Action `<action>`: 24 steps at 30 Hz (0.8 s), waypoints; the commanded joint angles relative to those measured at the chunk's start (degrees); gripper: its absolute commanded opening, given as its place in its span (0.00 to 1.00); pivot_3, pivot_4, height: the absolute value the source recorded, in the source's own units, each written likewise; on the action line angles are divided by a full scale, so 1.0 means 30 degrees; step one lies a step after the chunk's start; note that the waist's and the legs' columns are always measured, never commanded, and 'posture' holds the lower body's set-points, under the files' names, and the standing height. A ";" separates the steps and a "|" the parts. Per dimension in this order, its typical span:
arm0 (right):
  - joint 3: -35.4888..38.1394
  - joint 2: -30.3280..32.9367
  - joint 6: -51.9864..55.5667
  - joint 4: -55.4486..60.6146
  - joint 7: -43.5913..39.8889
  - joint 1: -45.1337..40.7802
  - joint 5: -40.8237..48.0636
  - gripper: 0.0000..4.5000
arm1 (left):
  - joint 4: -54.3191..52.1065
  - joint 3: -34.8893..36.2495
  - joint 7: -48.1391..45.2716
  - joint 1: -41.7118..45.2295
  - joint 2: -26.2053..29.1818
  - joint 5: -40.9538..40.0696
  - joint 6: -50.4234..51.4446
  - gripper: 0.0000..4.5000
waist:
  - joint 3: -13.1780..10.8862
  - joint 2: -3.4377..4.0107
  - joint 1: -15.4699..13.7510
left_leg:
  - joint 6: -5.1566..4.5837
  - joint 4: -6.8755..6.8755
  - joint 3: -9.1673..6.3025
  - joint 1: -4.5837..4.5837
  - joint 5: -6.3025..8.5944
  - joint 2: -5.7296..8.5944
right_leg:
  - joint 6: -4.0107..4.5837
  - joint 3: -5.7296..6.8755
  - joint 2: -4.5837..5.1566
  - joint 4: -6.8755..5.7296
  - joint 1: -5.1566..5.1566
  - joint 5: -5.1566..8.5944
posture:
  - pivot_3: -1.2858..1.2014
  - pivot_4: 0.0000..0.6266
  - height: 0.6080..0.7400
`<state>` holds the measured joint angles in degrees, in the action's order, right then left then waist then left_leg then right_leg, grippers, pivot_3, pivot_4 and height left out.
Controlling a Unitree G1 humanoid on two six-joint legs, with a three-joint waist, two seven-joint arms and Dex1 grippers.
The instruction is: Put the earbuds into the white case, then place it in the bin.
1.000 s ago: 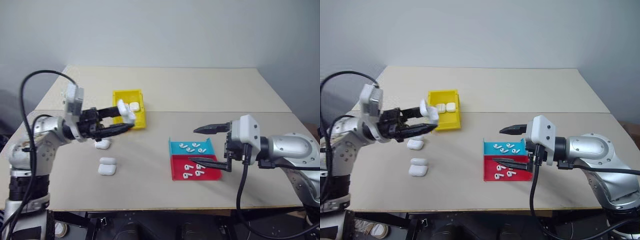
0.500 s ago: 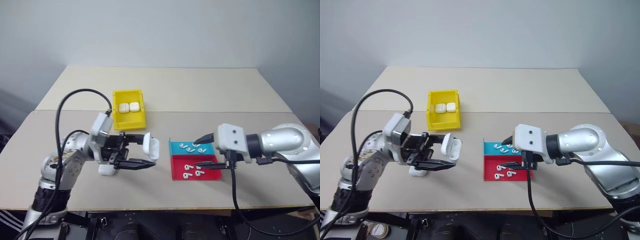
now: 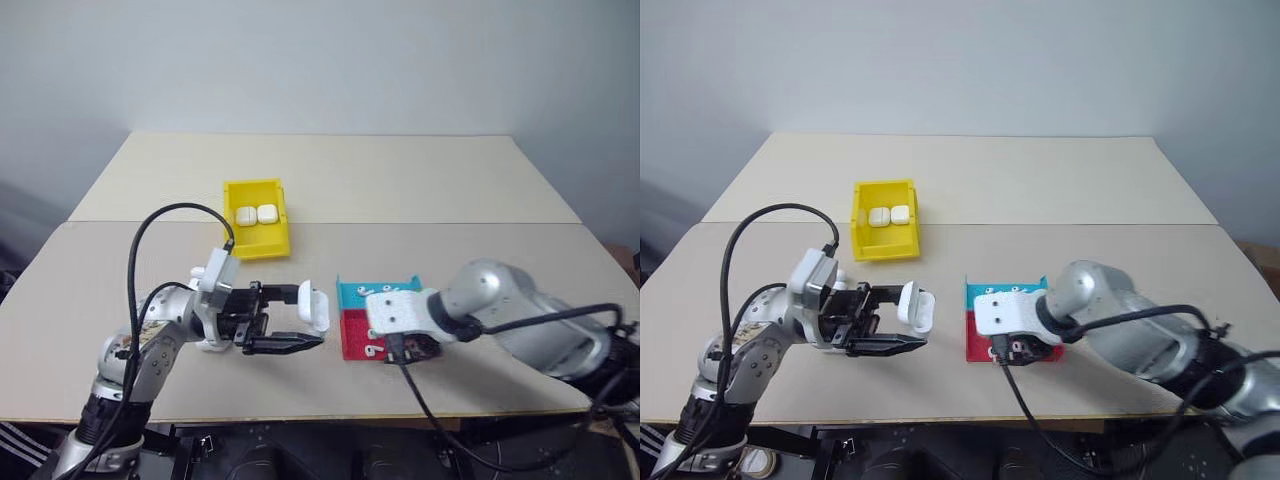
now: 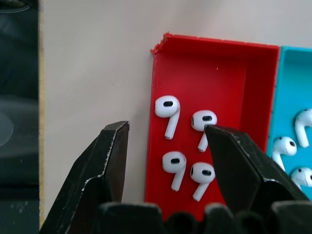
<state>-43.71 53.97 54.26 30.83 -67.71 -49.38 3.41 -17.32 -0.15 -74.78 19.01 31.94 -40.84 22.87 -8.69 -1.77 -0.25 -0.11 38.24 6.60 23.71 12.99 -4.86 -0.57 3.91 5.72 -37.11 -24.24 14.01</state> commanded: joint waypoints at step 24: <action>-0.1403 -0.1966 -0.0011 -0.1458 -0.1084 -0.0572 -0.2443 0.53 | -0.2227 0.0302 0.0883 -0.1387 0.0754 -0.0591 -0.0073 0.62 | 0.0002 0.0003 -0.0052 | -0.0002 0.0020 0.0001 0.0017 0.0002 0.0000 | 0.0000 0.0010 0.0004 0.0002 -0.0005 0.0000 | 0.52 0.24 1.00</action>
<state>-48.91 48.25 55.14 26.18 -70.81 -50.79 -3.25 -21.84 -0.11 -72.49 14.99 33.76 -41.13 22.62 -8.69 -1.76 -0.41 -0.12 38.30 6.61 23.76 12.99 -4.86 -0.57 3.94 5.73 -37.10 -24.26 14.01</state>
